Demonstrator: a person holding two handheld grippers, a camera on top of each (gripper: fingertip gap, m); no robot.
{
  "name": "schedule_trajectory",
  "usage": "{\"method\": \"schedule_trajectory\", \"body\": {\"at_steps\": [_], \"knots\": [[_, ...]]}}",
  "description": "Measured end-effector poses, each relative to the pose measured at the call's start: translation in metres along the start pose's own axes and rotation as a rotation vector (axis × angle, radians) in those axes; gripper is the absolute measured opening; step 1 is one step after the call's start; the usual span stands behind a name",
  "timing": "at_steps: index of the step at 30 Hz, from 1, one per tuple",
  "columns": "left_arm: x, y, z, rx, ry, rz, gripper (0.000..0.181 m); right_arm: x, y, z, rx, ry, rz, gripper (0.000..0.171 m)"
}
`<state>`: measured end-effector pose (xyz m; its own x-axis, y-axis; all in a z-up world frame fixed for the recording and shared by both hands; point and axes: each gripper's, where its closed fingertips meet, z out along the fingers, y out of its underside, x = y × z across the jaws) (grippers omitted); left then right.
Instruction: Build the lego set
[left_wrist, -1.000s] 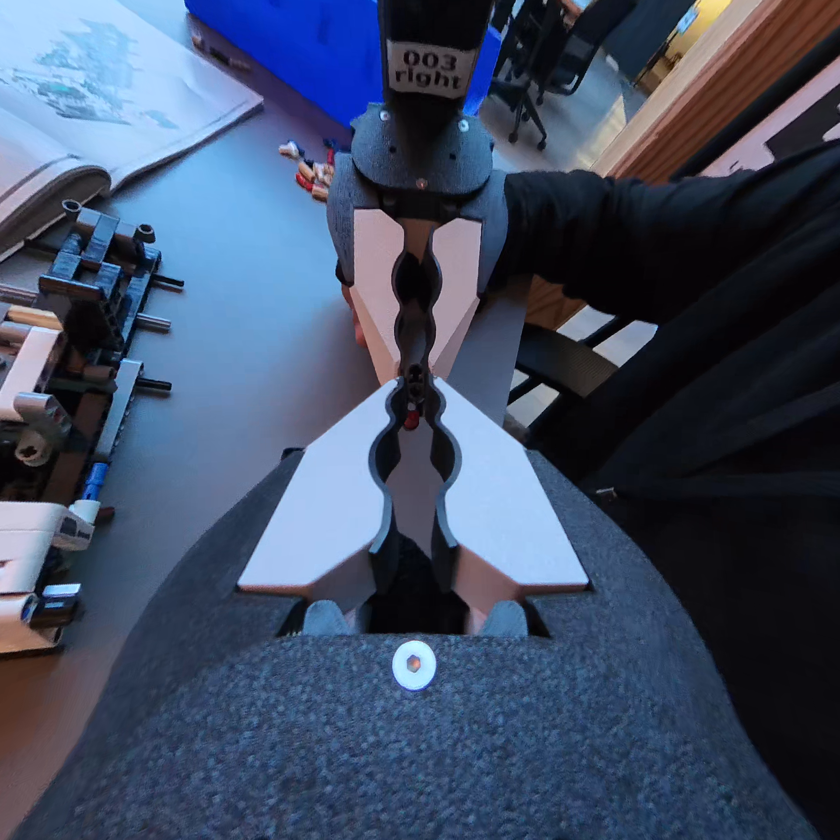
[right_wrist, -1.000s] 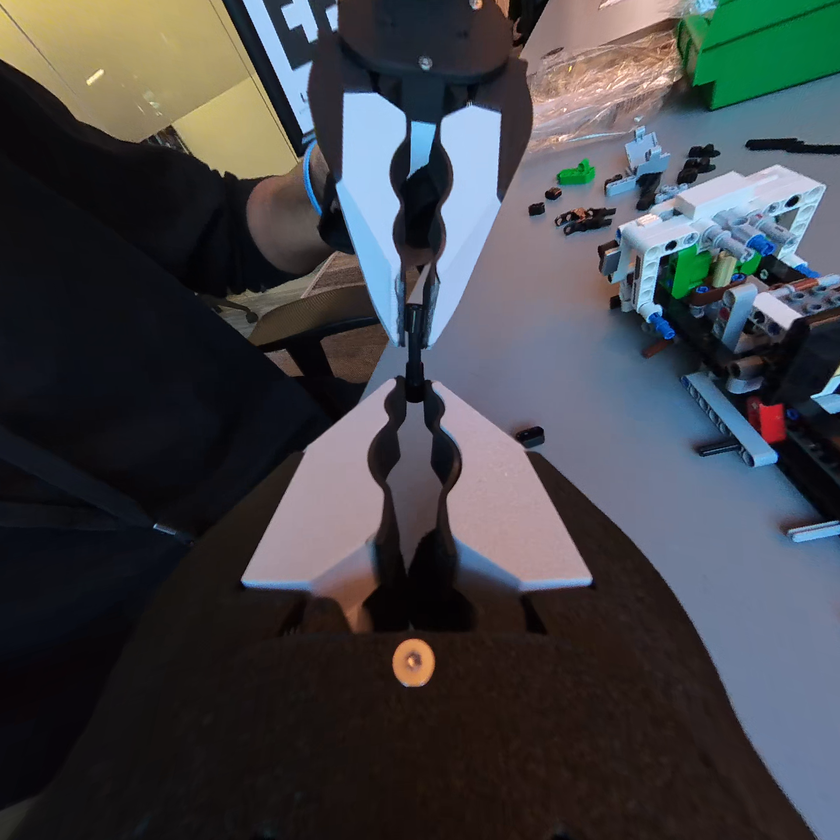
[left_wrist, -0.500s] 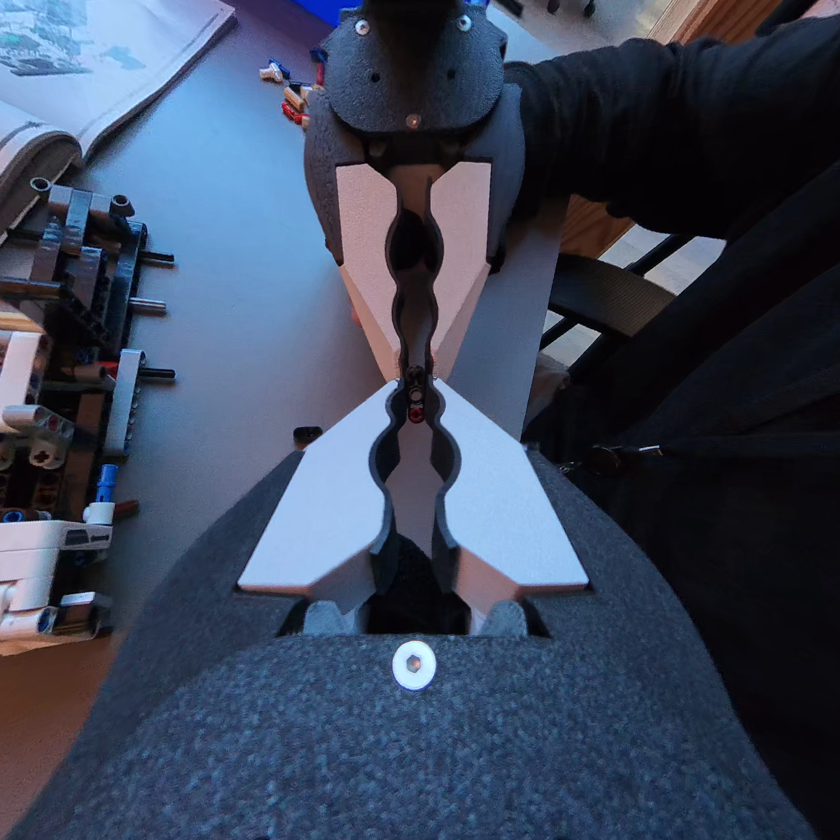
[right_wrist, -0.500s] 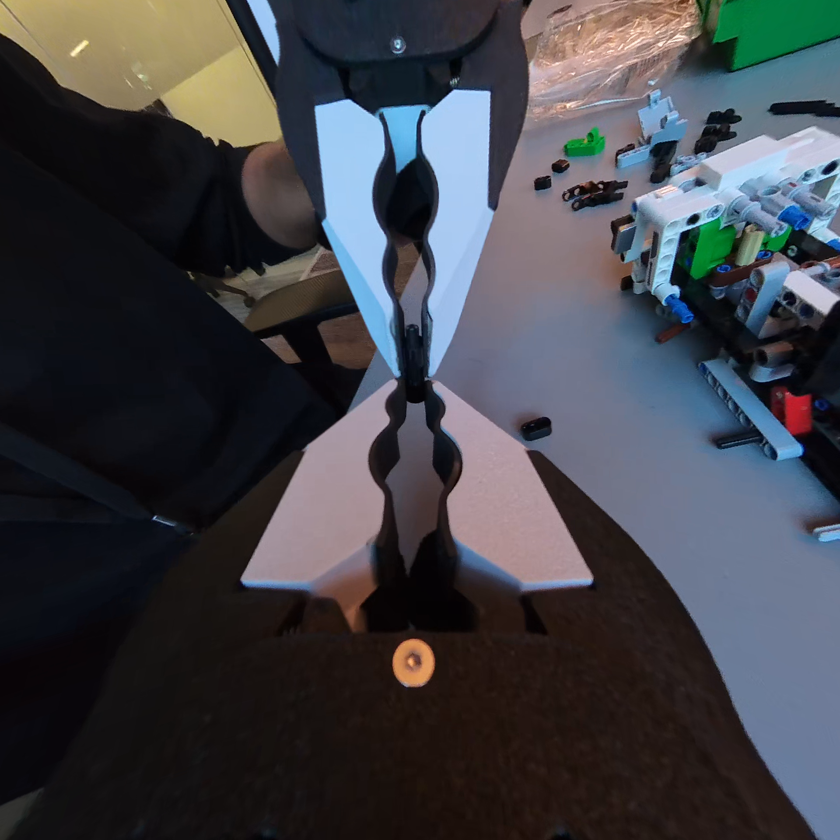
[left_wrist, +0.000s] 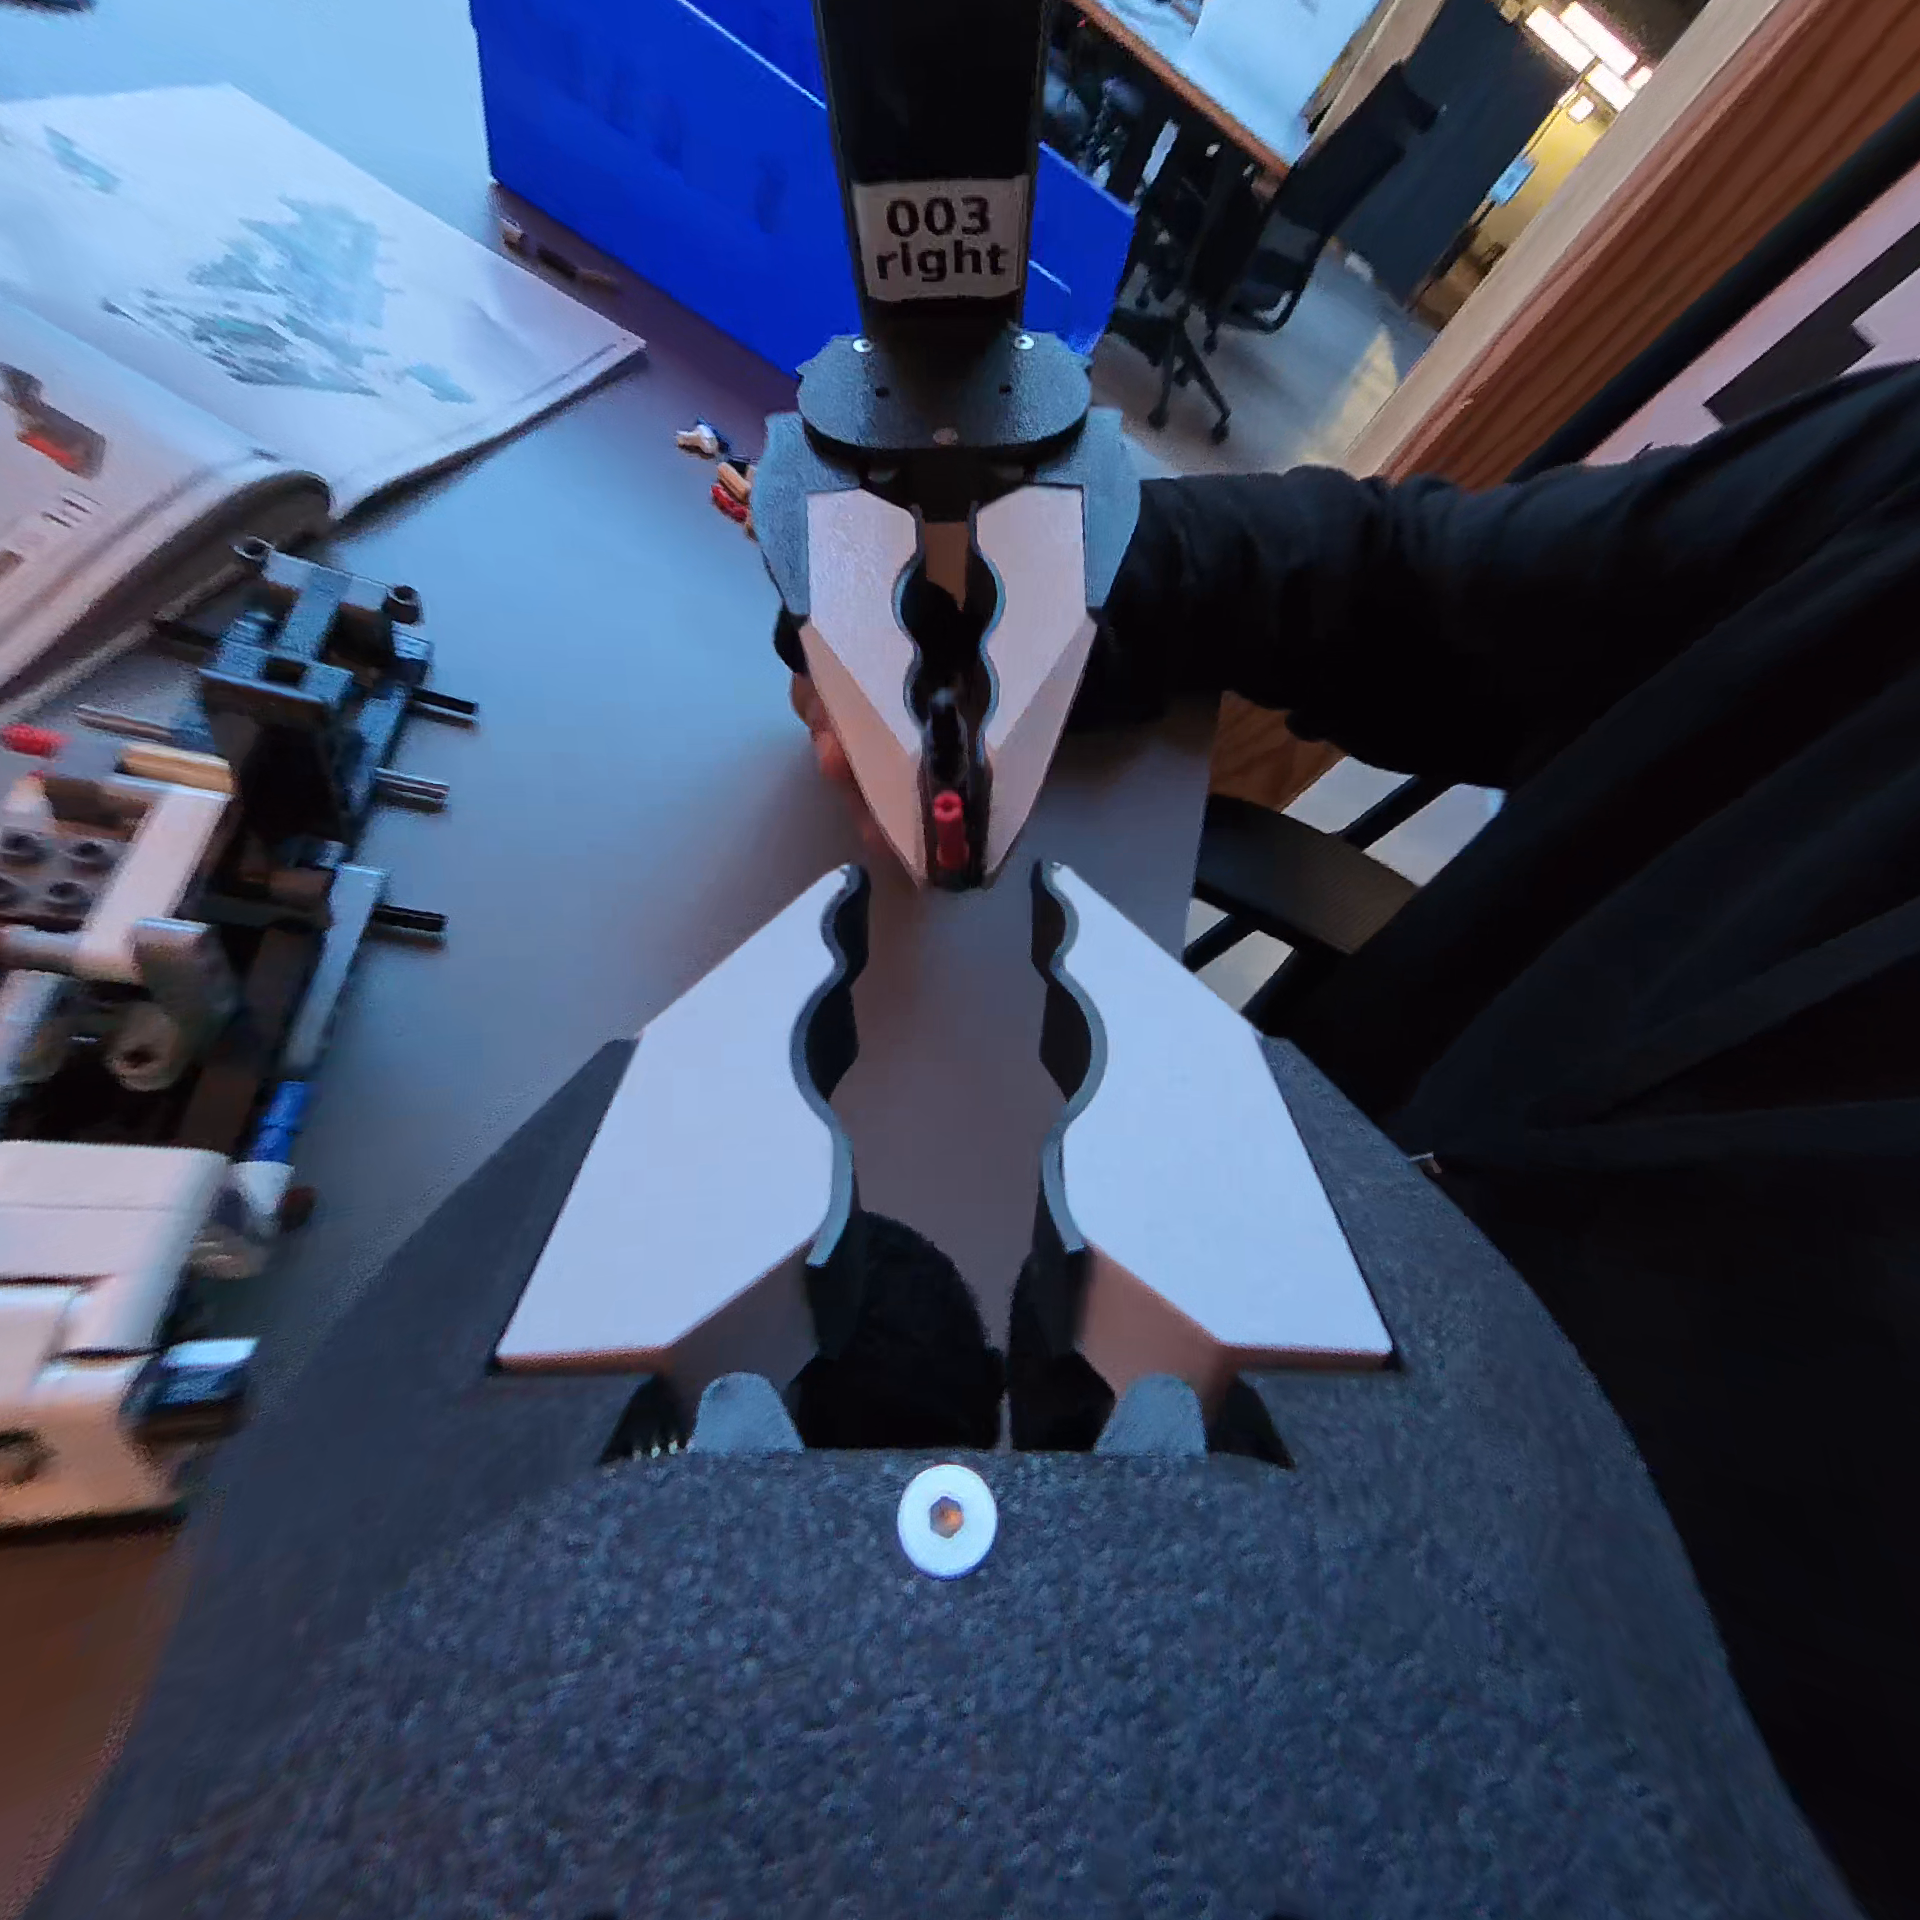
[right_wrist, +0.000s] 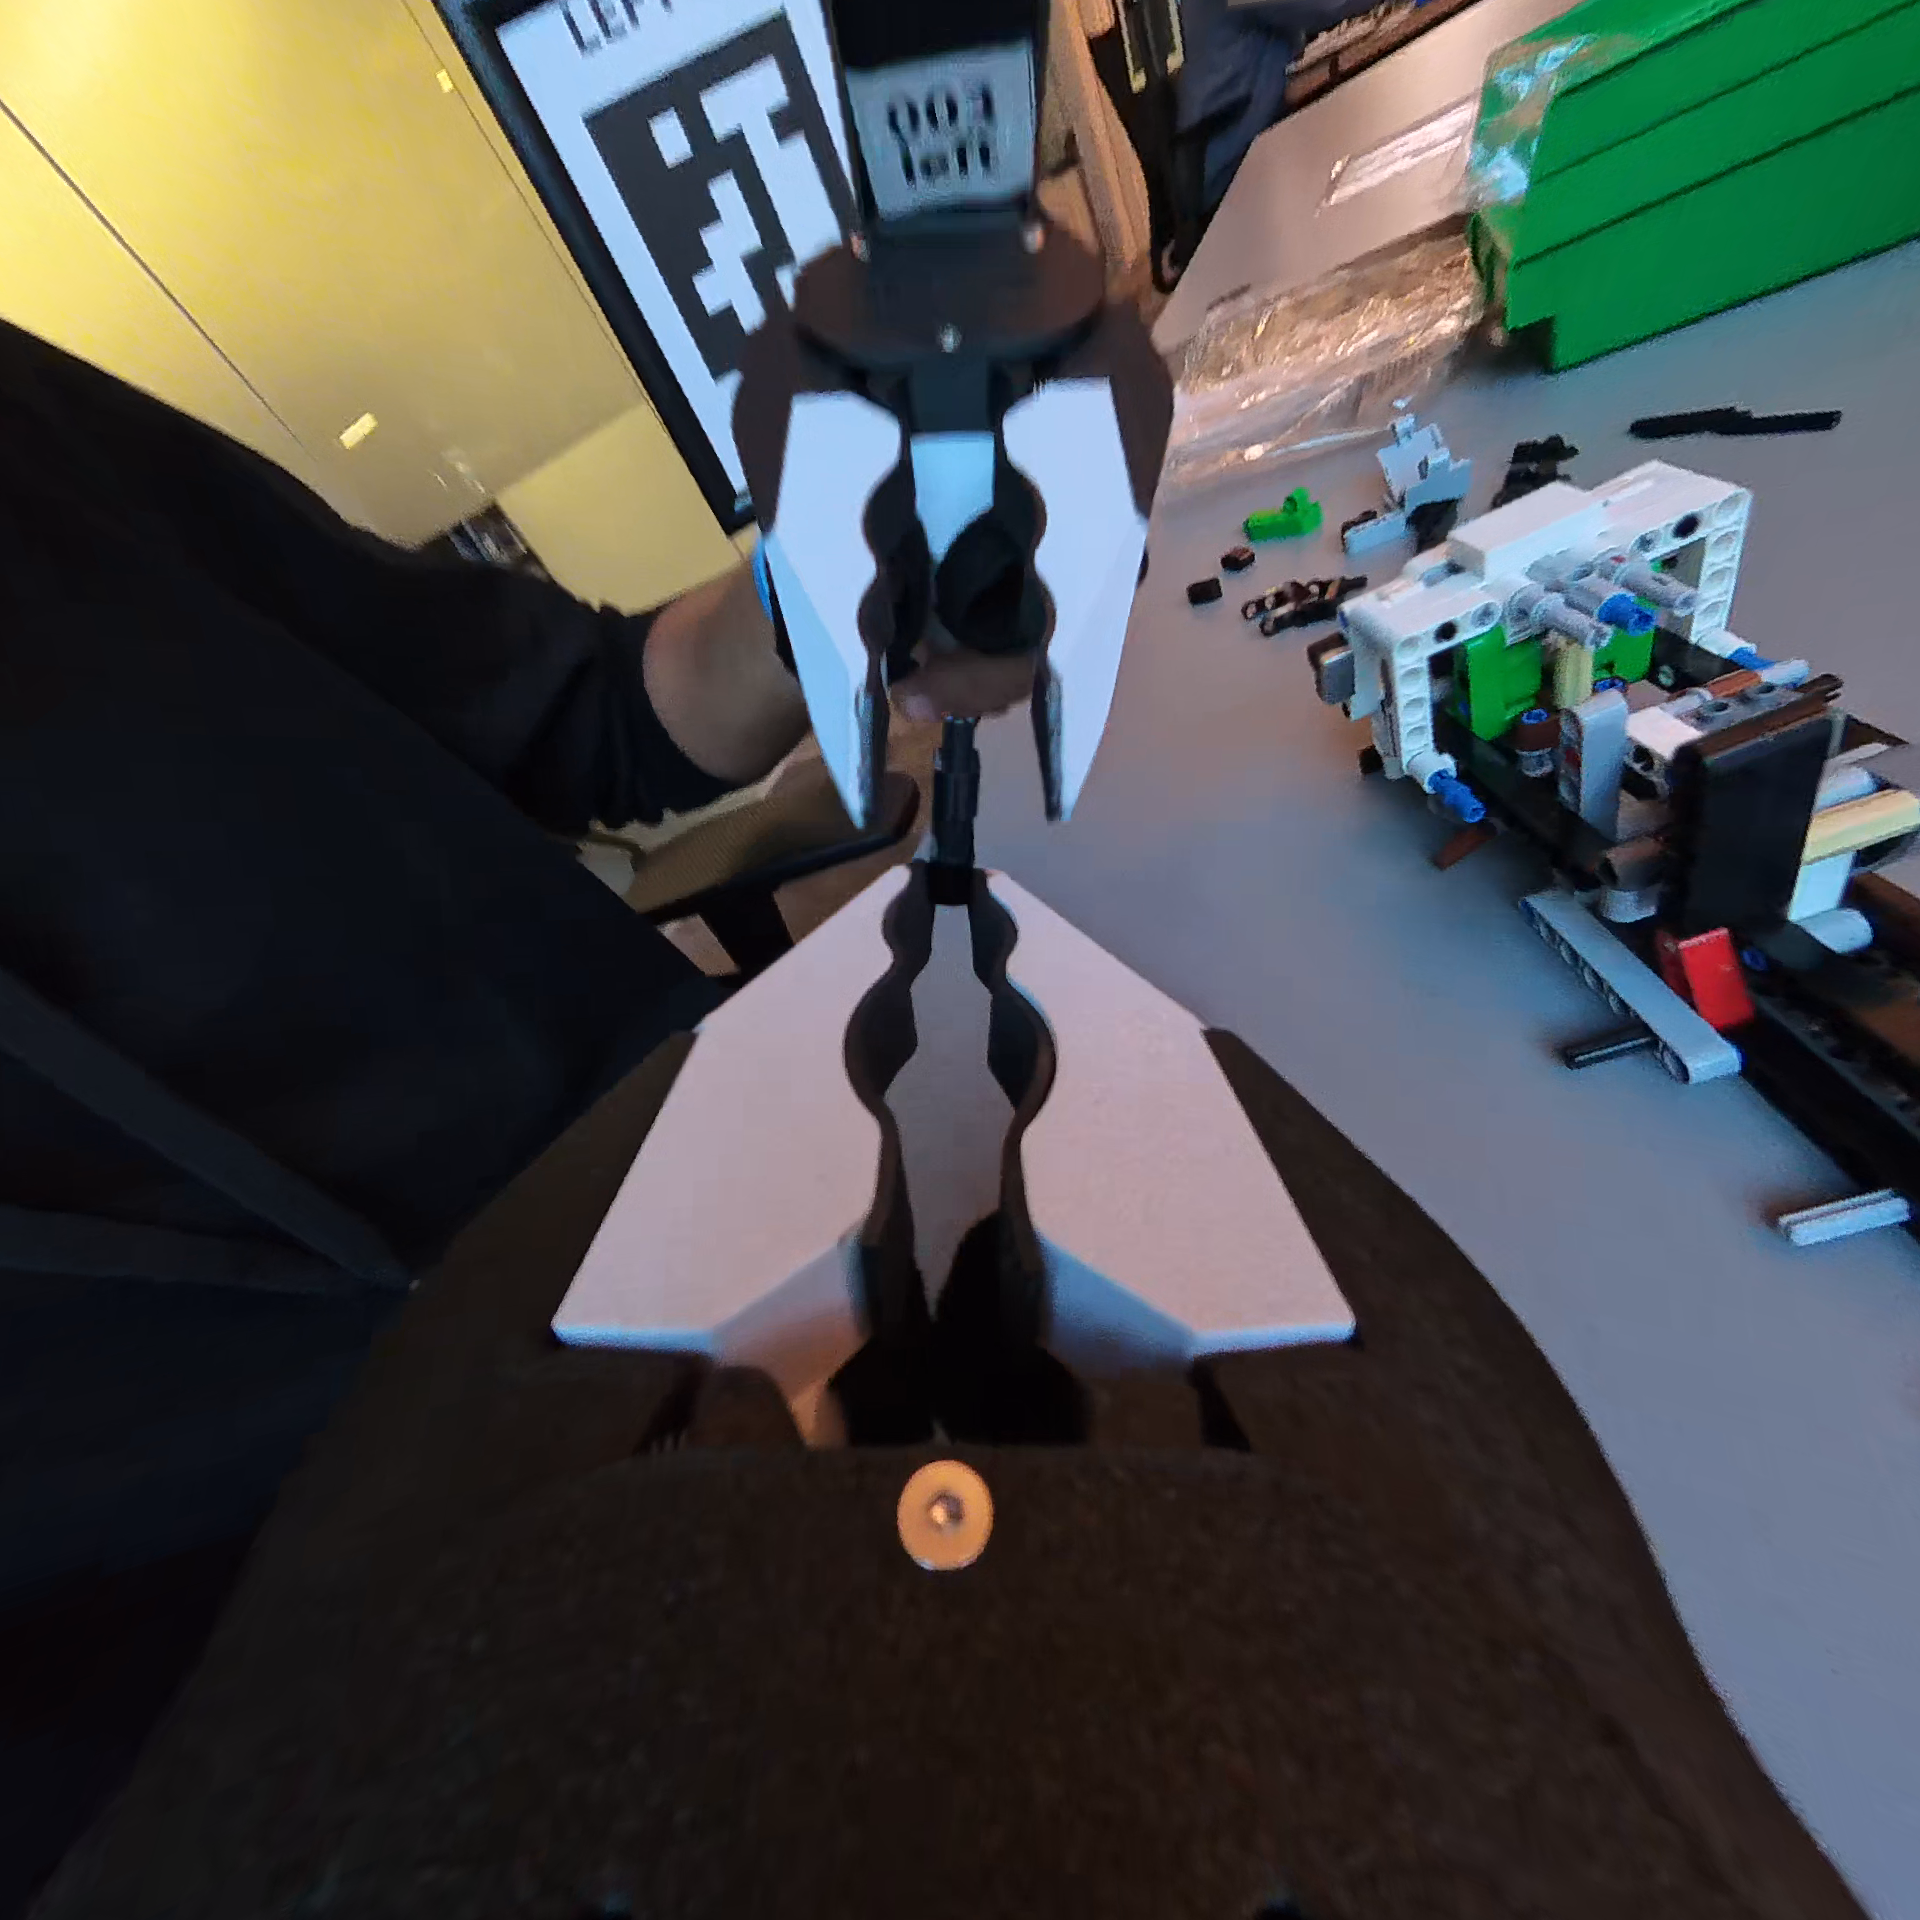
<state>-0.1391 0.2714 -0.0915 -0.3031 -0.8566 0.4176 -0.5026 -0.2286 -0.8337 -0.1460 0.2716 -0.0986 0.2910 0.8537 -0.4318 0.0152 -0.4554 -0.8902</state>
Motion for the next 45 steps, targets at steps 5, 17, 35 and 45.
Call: {"method": "schedule_trajectory", "body": {"at_steps": [5, 17, 35, 45], "knots": [[-0.001, -0.002, 0.009, 0.114, 0.064, -0.085, 0.018, 0.003, -0.006, -0.002, 0.059, 0.006, 0.022, 0.006], [0.0, -0.007, 0.002, 0.219, 0.125, -0.18, 0.005, -0.001, 0.0, 0.004, 0.024, -0.037, 0.104, 0.006], [-0.023, 0.011, 0.008, 0.06, -0.088, -0.376, 0.005, 0.026, -0.01, -0.011, -0.372, 0.729, -1.031, 0.046], [-0.009, 0.007, 0.023, 0.007, -0.13, -0.269, 0.005, 0.03, 0.008, -0.008, -0.538, 0.754, -1.173, 0.025]]}}
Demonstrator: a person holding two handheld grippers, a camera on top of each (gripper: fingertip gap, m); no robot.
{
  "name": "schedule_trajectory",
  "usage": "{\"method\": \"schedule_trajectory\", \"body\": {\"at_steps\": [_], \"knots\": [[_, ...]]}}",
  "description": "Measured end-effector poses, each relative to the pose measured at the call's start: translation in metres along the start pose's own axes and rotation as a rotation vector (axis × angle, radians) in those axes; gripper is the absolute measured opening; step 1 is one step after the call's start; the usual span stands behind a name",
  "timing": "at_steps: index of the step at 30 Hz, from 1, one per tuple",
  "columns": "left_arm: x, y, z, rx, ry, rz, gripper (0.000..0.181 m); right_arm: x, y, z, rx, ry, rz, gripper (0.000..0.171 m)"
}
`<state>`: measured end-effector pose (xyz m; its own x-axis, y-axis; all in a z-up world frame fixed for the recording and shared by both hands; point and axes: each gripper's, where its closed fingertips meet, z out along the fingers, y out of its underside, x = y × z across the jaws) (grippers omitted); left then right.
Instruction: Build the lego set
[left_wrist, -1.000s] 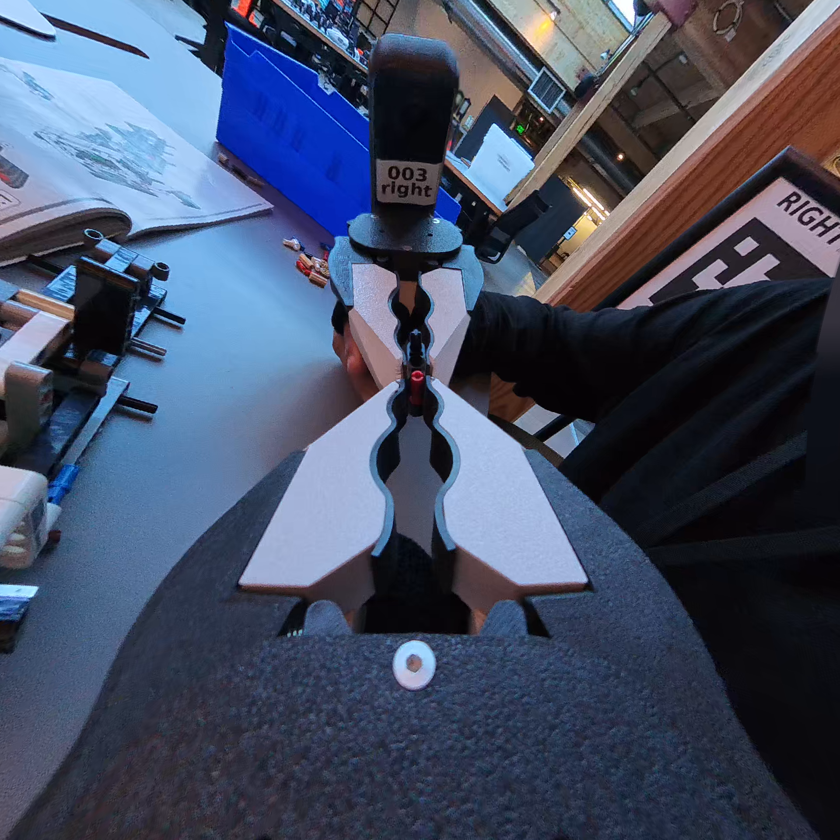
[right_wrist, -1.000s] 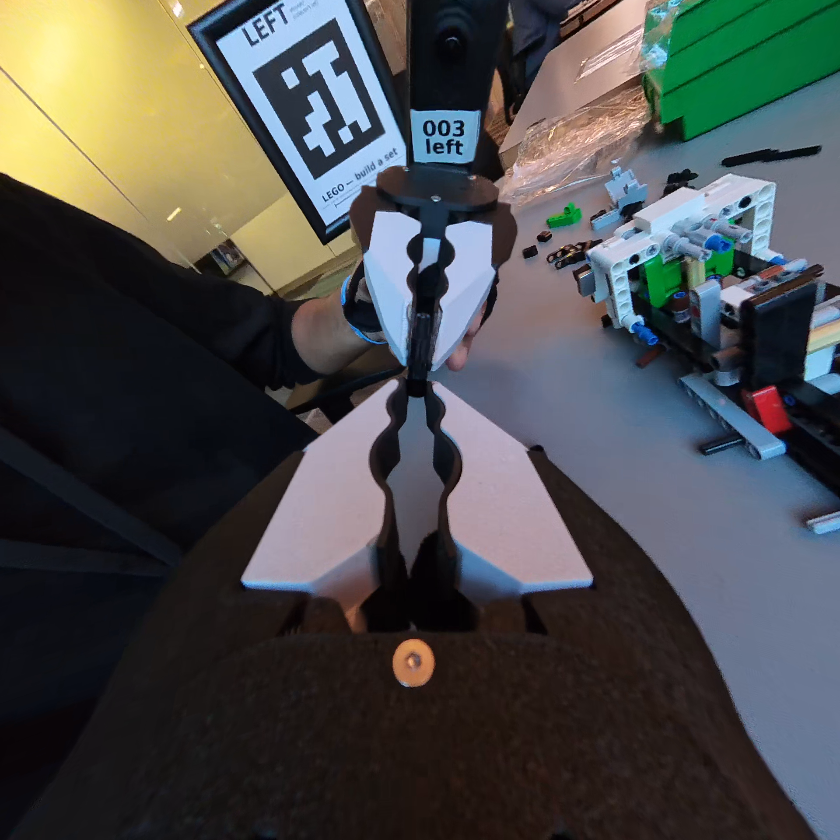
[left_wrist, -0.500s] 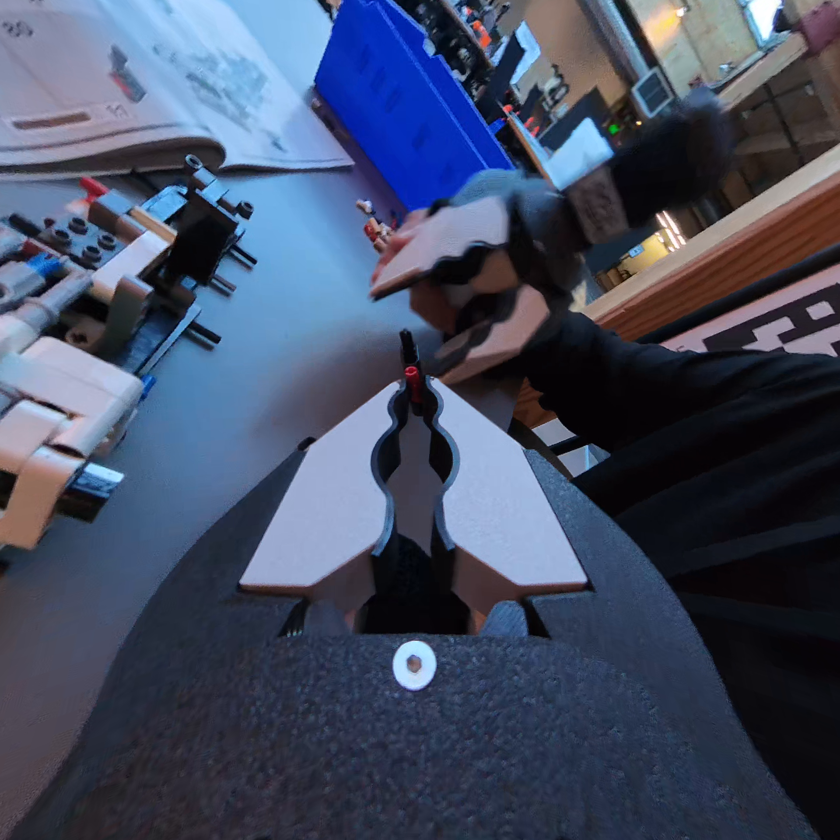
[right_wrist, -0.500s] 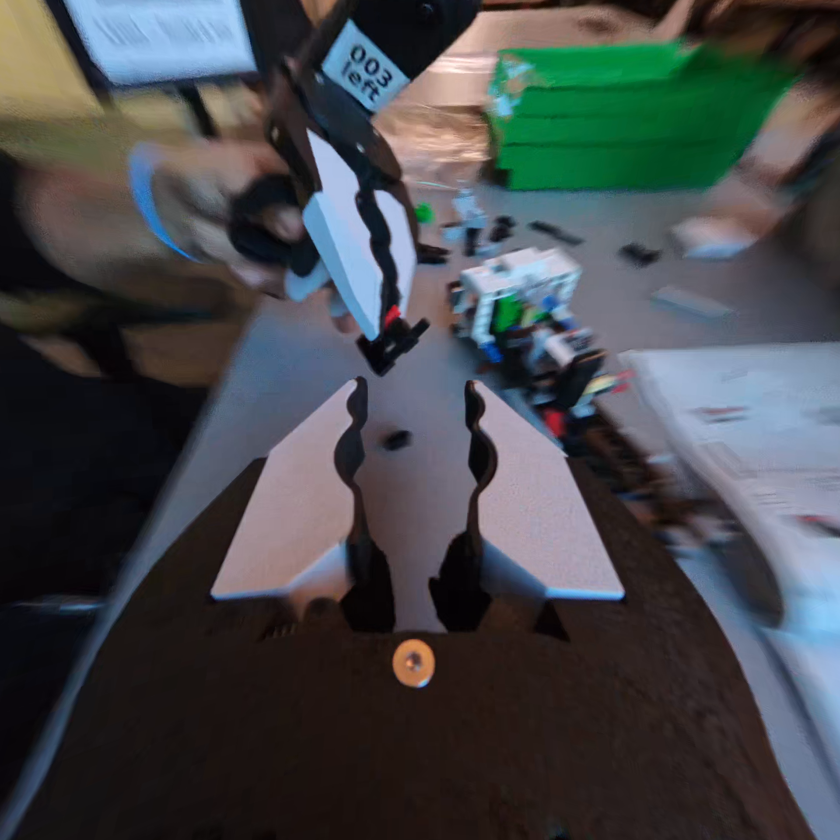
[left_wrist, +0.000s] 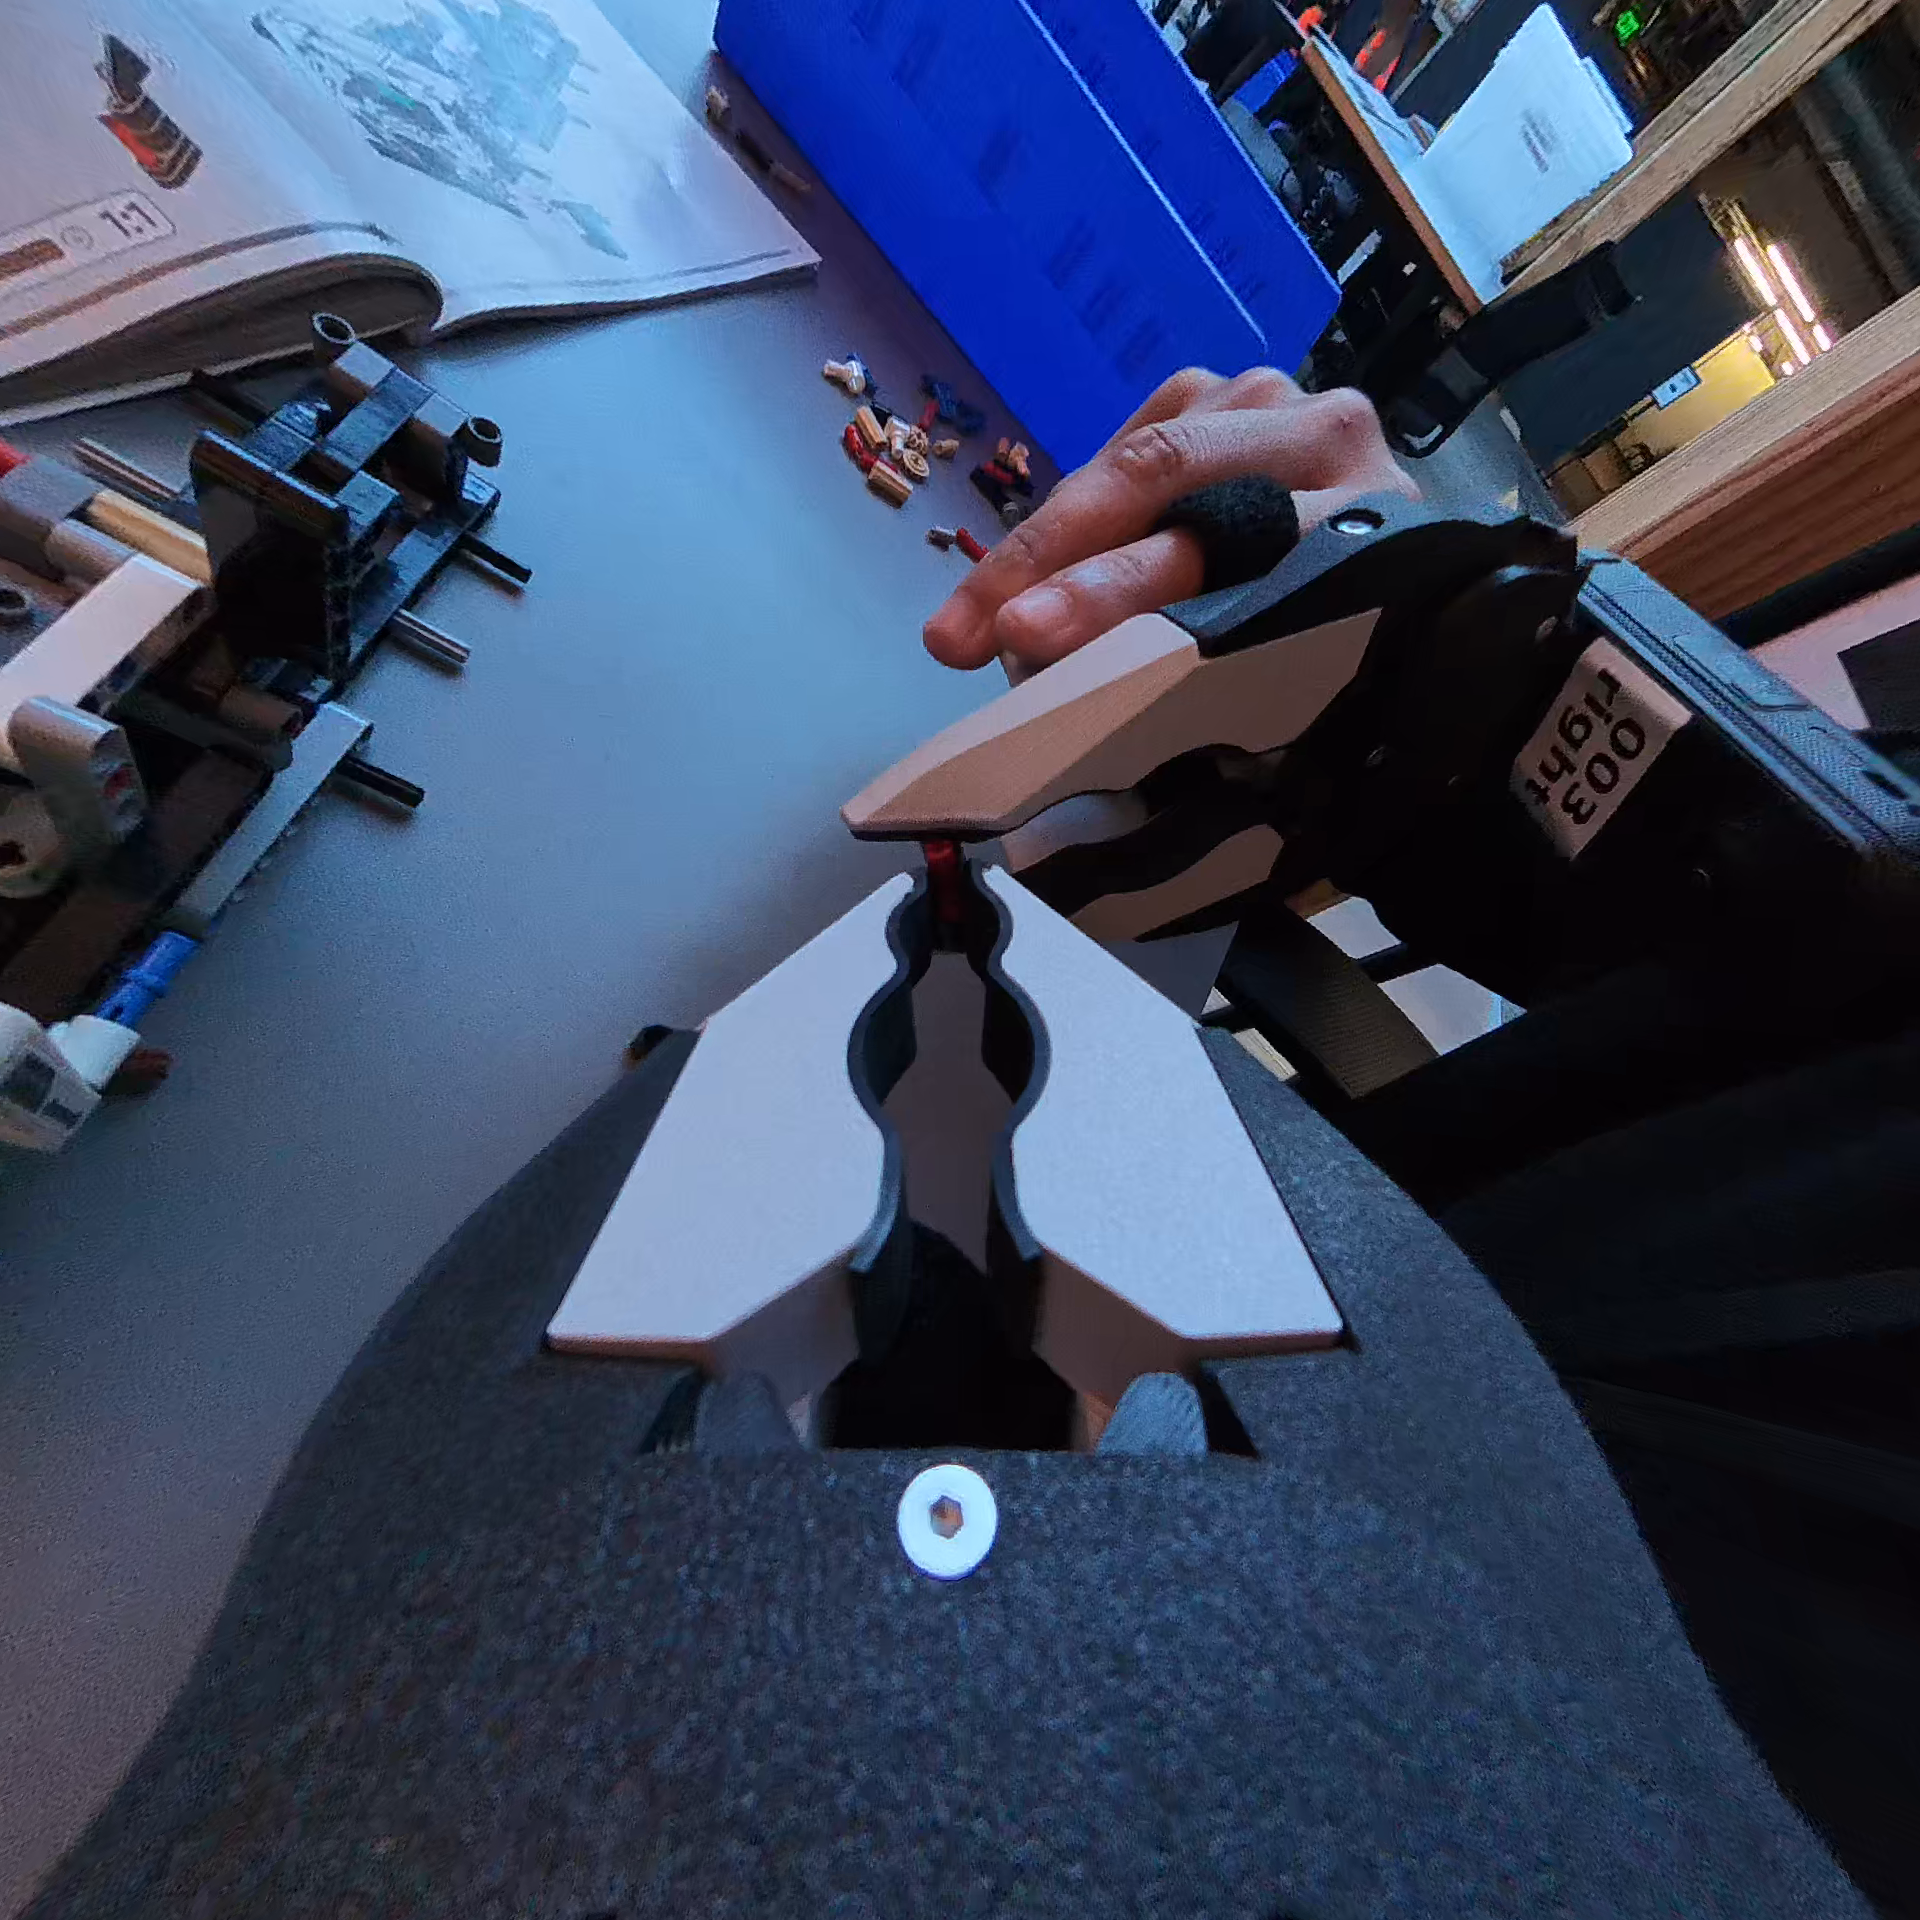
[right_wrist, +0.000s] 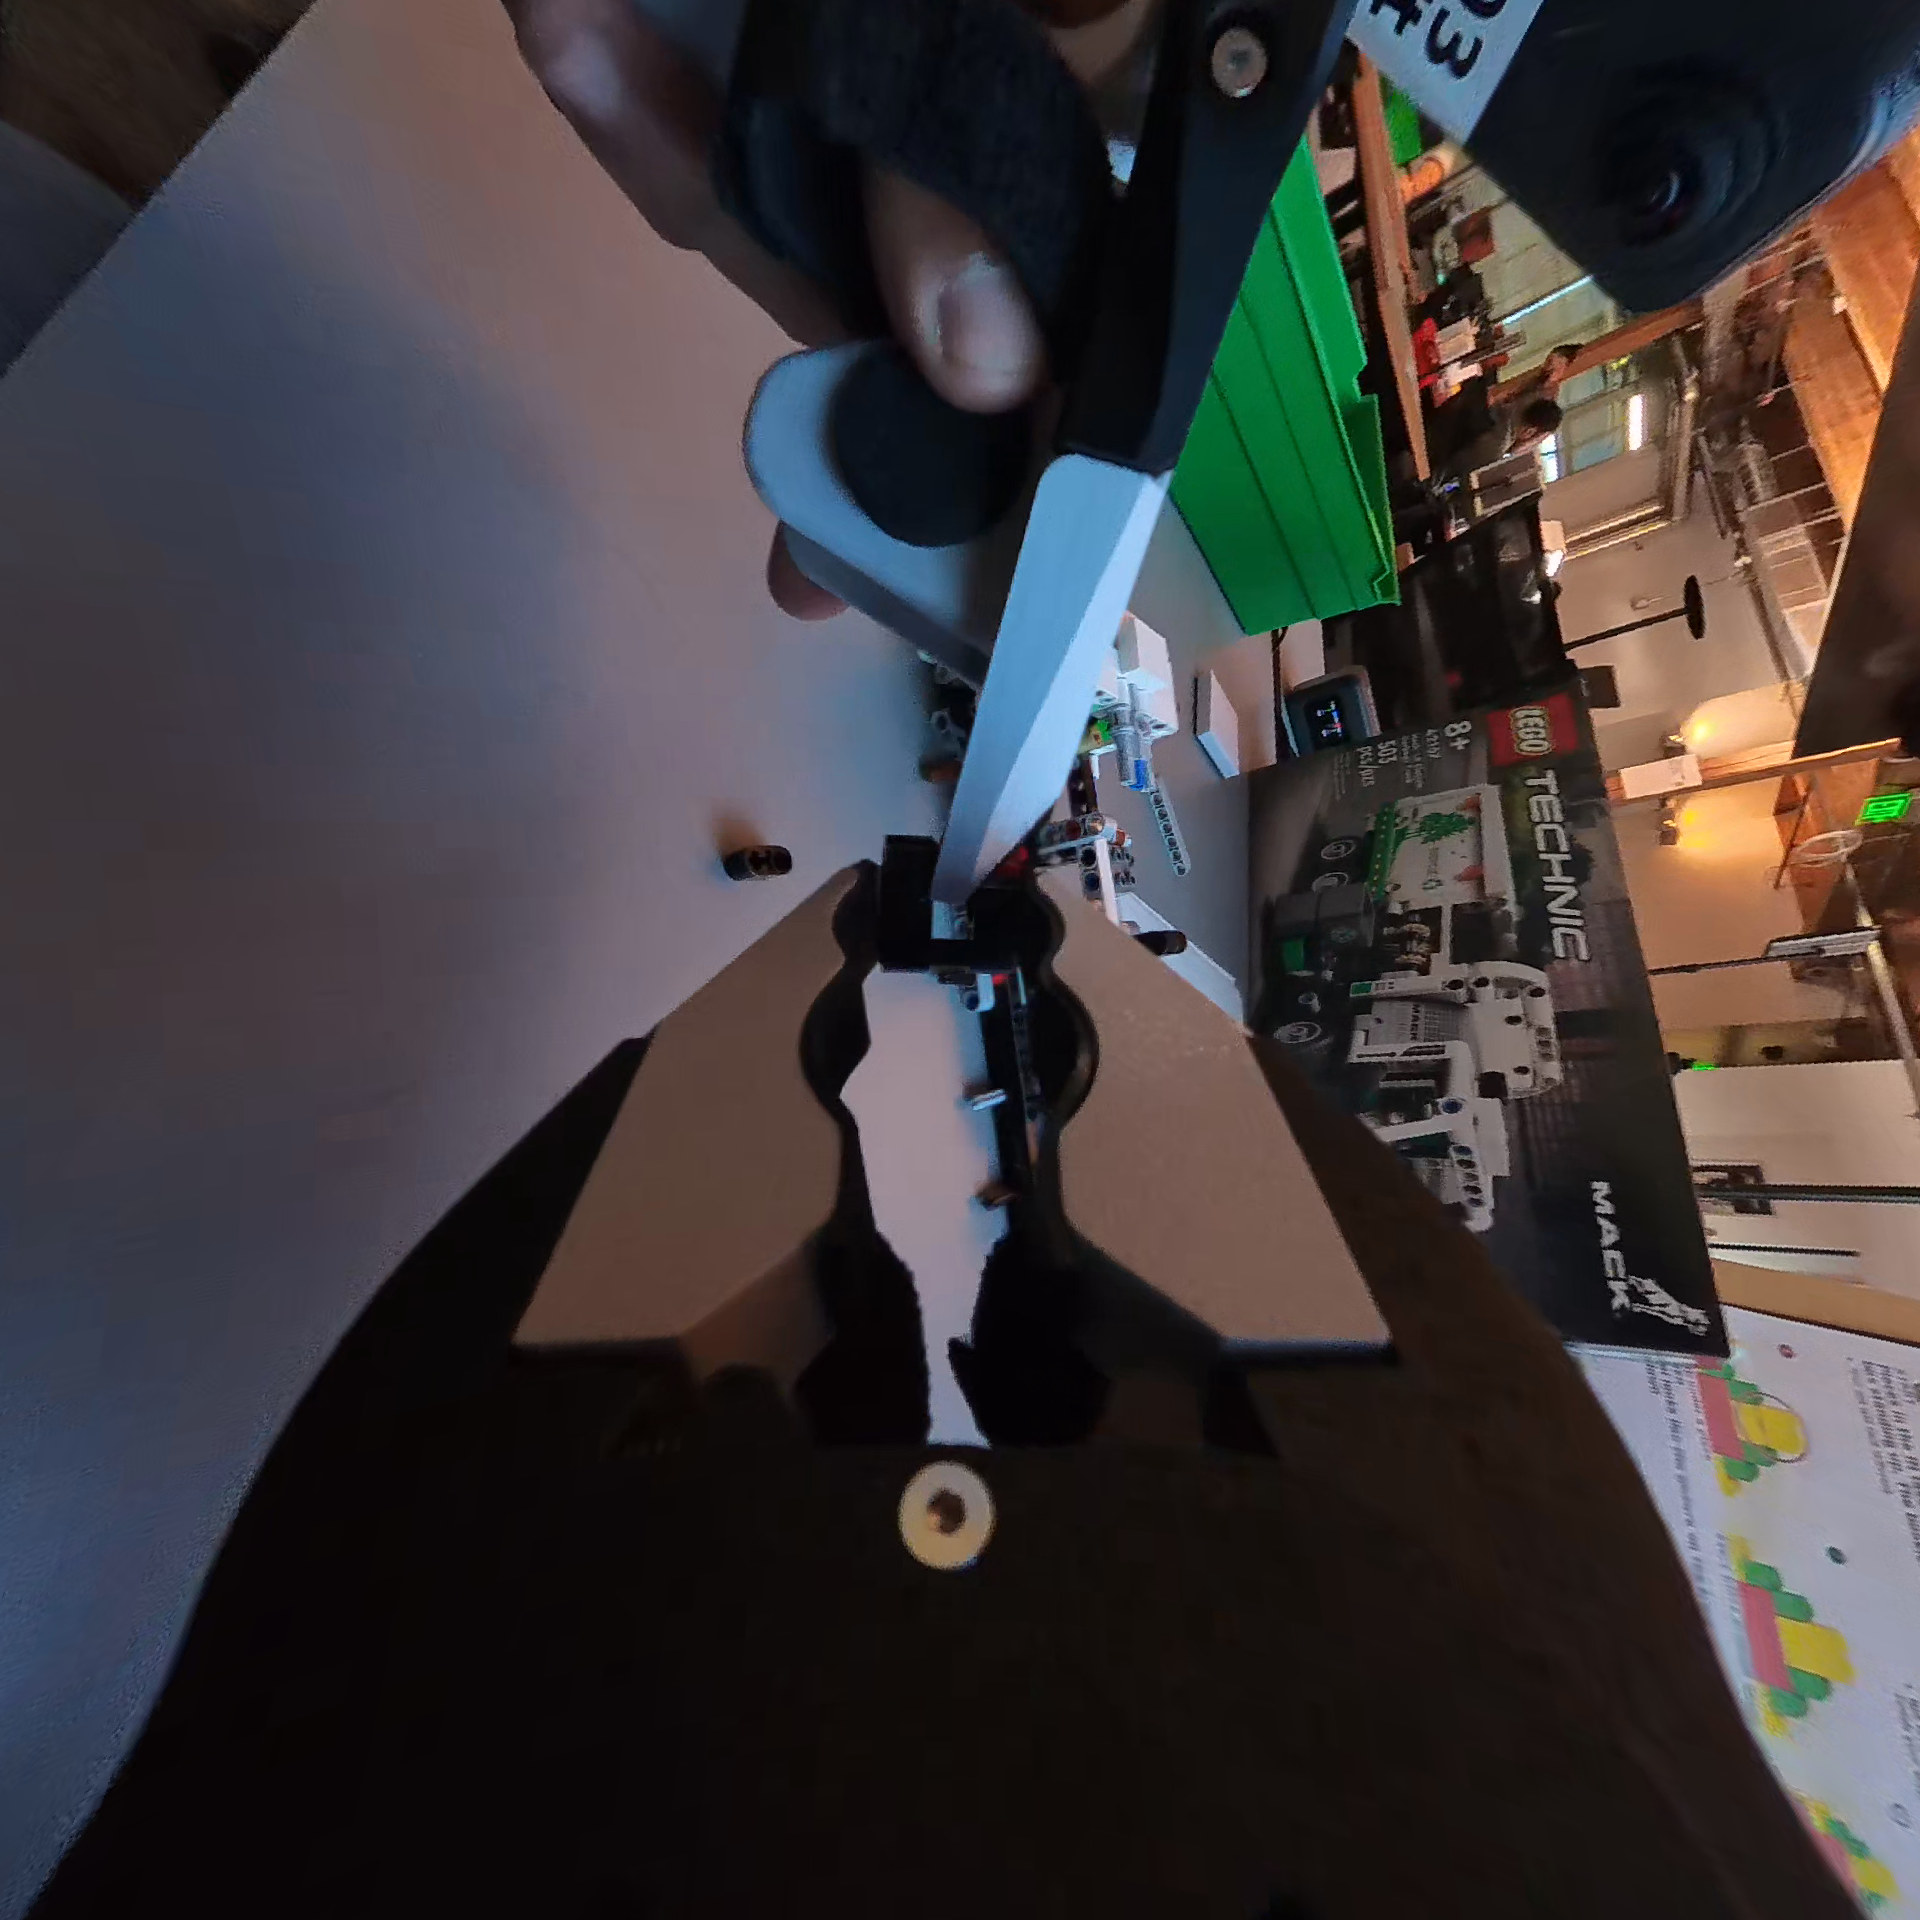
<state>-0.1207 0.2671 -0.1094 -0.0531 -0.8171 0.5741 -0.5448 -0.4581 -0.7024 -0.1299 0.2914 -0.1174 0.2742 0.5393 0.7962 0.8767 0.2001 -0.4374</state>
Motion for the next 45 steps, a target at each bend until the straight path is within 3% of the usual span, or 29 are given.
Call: {"method": "schedule_trajectory", "body": {"at_steps": [6, 9, 18, 22, 25, 39, 45], "knots": [[0.006, 0.001, 0.0, 0.029, 0.05, 0.03, 0.019, 0.01, 0.001, -0.002, -0.034, 0.107, -0.138, 0.024], [0.002, 0.002, 0.001, 0.041, 0.021, 0.045, 0.007, 0.008, 0.0, -0.001, -0.026, 0.109, -0.15, 0.024], [-0.004, 0.005, 0.001, 0.02, -0.082, 0.103, 0.007, 0.005, 0.0, 0.003, -0.014, 0.112, -0.108, 0.023], [-0.001, 0.001, -0.004, 0.049, -0.05, 0.048, 0.007, 0.008, -0.005, 0.003, 0.04, 0.107, -0.021, 0.024], [-0.004, -0.002, -0.009, 0.052, -0.072, 0.044, 0.007, 0.016, -0.009, 0.0, 0.04, 0.186, -0.073, 0.028], [-0.008, 0.0, -0.007, 0.04, -0.128, 0.038, 0.007, 0.01, -0.006, 0.001, -0.005, 0.217, -0.257, 0.014], [-0.009, 0.001, -0.008, 0.049, -0.116, 0.035, 0.007, 0.008, -0.005, 0.004, 0.002, 0.185, -0.187, 0.015]]}}
